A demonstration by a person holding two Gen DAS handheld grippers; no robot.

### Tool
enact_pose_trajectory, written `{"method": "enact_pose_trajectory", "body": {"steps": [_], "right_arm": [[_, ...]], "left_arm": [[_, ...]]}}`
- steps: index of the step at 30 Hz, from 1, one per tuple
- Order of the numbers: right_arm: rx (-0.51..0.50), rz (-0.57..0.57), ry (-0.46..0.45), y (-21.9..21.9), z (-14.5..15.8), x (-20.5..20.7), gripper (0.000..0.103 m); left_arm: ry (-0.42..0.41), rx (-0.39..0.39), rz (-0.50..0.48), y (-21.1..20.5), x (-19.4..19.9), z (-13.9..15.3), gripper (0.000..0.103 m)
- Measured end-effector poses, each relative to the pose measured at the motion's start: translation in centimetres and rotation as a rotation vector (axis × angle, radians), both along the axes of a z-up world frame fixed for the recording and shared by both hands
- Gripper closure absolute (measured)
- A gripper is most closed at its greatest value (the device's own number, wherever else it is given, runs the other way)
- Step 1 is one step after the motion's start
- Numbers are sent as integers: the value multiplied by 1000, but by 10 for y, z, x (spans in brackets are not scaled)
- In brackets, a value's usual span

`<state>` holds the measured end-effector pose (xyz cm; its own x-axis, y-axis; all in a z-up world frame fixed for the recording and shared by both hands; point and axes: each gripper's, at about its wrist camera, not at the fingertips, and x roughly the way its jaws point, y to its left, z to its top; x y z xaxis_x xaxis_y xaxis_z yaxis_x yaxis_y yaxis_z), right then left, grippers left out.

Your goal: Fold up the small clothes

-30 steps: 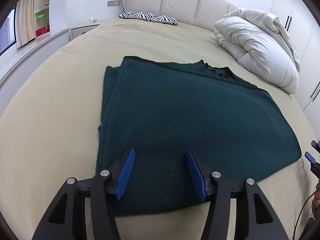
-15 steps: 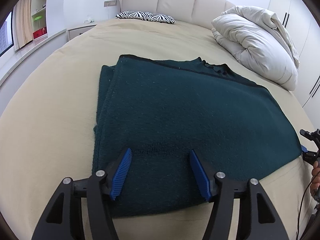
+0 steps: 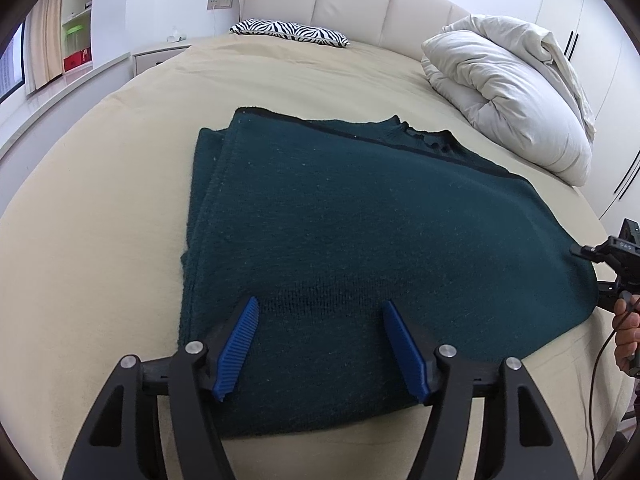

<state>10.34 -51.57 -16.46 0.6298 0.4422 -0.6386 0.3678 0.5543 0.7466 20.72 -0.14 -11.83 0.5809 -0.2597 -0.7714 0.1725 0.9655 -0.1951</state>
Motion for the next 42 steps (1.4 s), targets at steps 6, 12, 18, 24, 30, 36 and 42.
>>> {"method": "enact_pose_trajectory", "body": {"steps": [6, 12, 18, 24, 30, 36, 42], "right_arm": [[-40, -16, 28, 7, -8, 8, 88], [-172, -21, 39, 26, 4, 17, 91], [-331, -18, 77, 53, 25, 29, 92], [-490, 11, 87, 87, 60, 45, 93], [-822, 317, -67, 251, 121, 82, 93], [-992, 716, -132, 409, 81, 89, 93], [-1021, 721, -159, 421, 69, 81, 93]], "left_arm": [[16, -53, 10, 6, 1, 3, 36], [30, -128, 14, 14, 5, 12, 37], [33, -209, 13, 27, 5, 14, 41], [9, -296, 29, 53, 0, 20, 41], [-24, -431, 89, 91, -2, 29, 40], [17, -571, 111, 110, 1, 21, 37], [57, -658, 99, 102, 21, 25, 32]]}}
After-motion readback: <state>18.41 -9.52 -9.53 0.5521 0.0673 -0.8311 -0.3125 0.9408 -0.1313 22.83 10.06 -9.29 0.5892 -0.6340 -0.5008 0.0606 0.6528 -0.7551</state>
